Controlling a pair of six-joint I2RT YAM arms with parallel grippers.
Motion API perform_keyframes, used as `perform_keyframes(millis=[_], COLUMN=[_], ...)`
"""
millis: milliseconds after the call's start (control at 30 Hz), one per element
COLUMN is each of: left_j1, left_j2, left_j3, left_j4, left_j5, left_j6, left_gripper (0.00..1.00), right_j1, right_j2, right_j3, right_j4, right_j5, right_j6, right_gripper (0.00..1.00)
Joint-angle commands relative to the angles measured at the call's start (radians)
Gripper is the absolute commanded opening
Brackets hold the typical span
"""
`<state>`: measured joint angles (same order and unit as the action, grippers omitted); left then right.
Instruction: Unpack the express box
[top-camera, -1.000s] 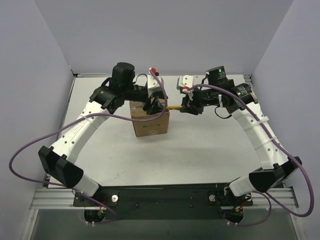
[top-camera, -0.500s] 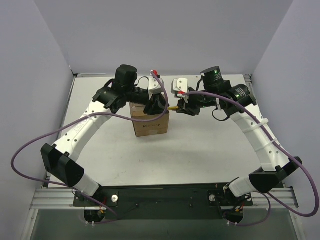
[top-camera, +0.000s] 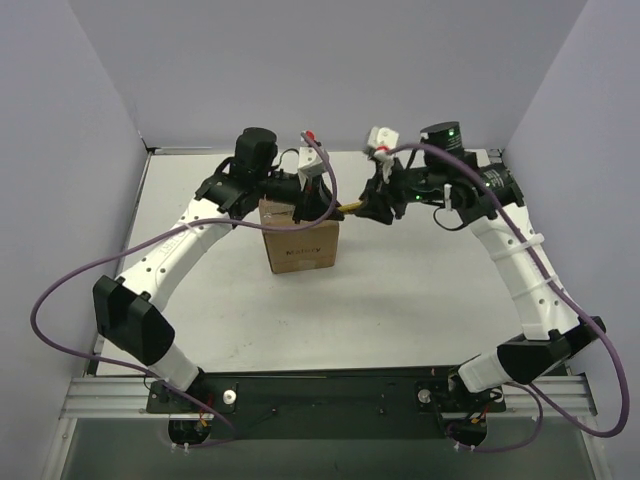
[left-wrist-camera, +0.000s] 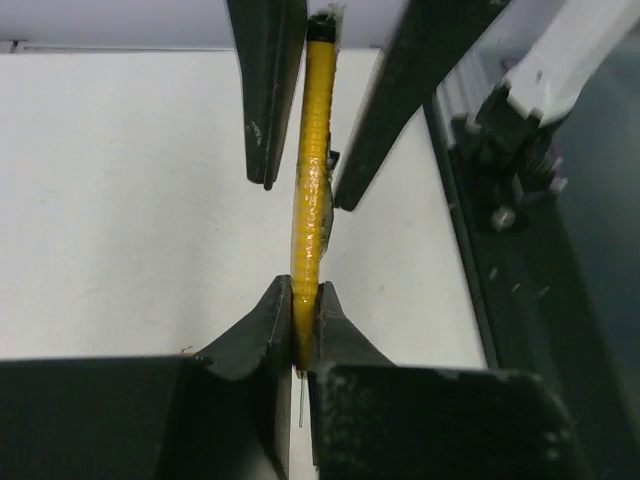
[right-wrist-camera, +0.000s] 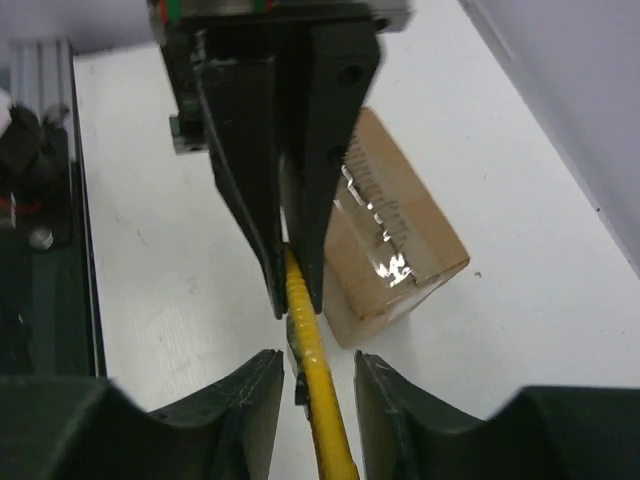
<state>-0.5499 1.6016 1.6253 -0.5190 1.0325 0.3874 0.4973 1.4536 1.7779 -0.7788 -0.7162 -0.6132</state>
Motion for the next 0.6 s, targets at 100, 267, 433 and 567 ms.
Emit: perform_keyframes(millis=[100, 267, 433, 567], left_j1=[0.096, 0.096, 0.09, 0.088], left_j2=[0.017, 0.057, 0.089, 0.106], left_j3=[-0.19, -0.188, -0.167, -0.15], left_j4=[0.945, 1.091, 1.131, 1.143], left_j5=[0.054, 0.052, 0.041, 0.046], left_j6=[-0.923, -1.068, -1.142, -1.156], left_gripper=[0.0, 0.0, 0.0, 0.0], right_j1=[-0.284, -0.295, -0.264, -0.255], right_j2=[0.024, -0.004, -0.001, 0.031], right_j3=[0.023, -0.058, -0.09, -0.077], right_j4=[0.41, 0.544, 0.556, 0.625], right_j5=[-0.409, -0.489, -0.463, -0.456], right_j6=[0.709, 0.803, 0.779, 0.823], right_gripper=[0.68, 0.73, 0.73, 0.68])
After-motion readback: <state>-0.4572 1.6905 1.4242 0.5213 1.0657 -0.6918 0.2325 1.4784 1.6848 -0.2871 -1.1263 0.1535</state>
